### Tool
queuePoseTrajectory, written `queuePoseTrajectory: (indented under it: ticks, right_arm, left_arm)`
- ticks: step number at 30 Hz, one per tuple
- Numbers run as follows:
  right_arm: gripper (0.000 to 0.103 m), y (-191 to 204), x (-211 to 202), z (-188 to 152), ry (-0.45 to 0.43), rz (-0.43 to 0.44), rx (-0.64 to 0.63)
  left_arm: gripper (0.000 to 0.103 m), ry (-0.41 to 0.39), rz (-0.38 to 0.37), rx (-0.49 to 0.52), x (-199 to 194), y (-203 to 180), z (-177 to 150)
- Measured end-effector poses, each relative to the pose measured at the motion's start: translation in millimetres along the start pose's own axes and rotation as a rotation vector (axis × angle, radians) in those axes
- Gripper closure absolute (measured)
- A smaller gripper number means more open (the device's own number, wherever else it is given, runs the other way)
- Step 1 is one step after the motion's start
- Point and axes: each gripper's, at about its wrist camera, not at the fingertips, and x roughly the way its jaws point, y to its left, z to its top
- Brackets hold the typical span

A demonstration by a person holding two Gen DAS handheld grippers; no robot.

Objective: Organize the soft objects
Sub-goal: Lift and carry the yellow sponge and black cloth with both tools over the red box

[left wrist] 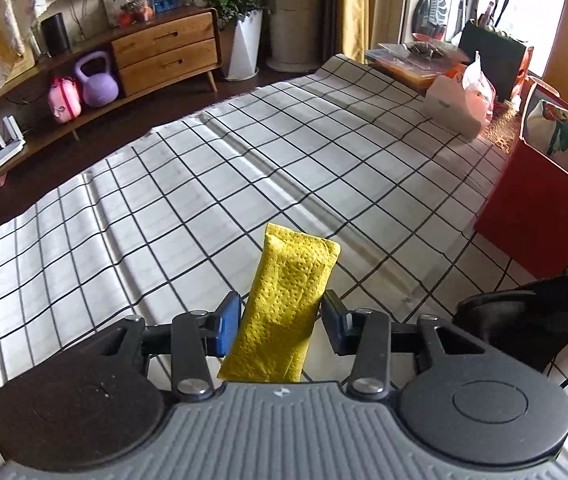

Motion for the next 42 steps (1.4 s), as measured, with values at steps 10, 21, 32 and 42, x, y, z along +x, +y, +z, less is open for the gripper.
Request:
queuePoseTrajectory:
  ticks: [10,21,32,42]
  right_arm:
    - [0.093,-22,-81,9,-0.097,-0.022,0.085]
    - [0.093,-41,-172,25,-0.163,-0.055,0.11]
    - [0.093,-73,-229,25,-0.221,-0.155,0.108]
    - [0.093,-137,-231,25,-0.237,-0.302,0.168]
  left_arm:
    - [0.06,-0.052,0.09,-0.083,-70,-14,-3]
    - [0.06,-0.101,0.135,-0.067,-155,-66,-4]
    - [0.06,-0.161,0.025,0.008,-203,-150,19]
    - [0.06,-0.182,-0.088,0.075,-188,-223,48]
